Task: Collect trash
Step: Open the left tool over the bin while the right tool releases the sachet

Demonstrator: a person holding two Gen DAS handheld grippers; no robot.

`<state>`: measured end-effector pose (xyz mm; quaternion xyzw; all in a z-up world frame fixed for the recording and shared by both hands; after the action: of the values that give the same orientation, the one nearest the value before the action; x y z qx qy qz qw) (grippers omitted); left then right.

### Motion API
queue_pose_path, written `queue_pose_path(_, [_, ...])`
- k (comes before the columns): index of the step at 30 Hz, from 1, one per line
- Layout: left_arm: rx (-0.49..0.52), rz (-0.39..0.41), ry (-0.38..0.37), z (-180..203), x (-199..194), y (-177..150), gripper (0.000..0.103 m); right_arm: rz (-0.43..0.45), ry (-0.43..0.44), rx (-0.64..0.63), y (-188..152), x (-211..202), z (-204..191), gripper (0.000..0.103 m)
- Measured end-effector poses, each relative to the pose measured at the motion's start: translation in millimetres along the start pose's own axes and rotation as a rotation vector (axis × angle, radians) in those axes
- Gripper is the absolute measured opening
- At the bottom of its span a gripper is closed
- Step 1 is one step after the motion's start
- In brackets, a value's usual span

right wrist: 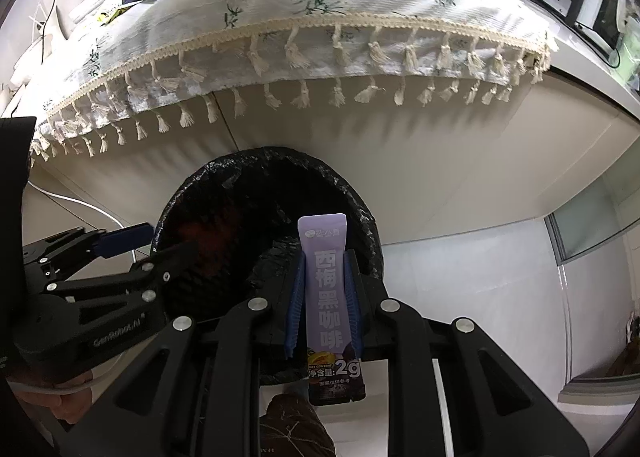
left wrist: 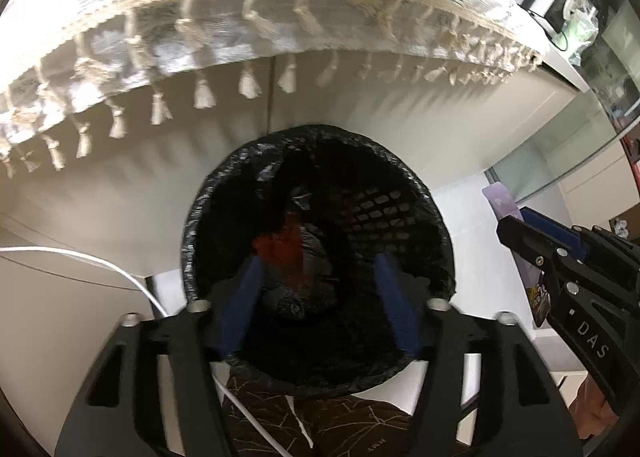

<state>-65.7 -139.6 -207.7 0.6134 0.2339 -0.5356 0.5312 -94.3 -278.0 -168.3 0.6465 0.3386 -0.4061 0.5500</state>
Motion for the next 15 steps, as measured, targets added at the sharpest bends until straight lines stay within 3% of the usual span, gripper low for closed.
queue_pose_path(9, [-0.074,0.021,0.069,-33.0,-18.4,-0.5,0.089,-0.008,0.037,-0.012,9.1,12.9,-21.4,0.019])
queue_pose_path(15, [-0.136,0.032,0.121,-62.1,-25.7,-4.2,0.093,-0.005,0.047,-0.027,12.5,27.2,-34.7,0.019])
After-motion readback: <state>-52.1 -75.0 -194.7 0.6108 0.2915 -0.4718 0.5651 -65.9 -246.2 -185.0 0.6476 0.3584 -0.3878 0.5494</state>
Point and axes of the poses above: each gripper's, at about its wrist camera, not at the fingertips, and x roughly the way its jaws point, z to its right, y to its top, the point moved 3 cm from there along x, roughly the way its jaws point, and after that the axes turned 6 degrees about x, right-handed, at the moved point
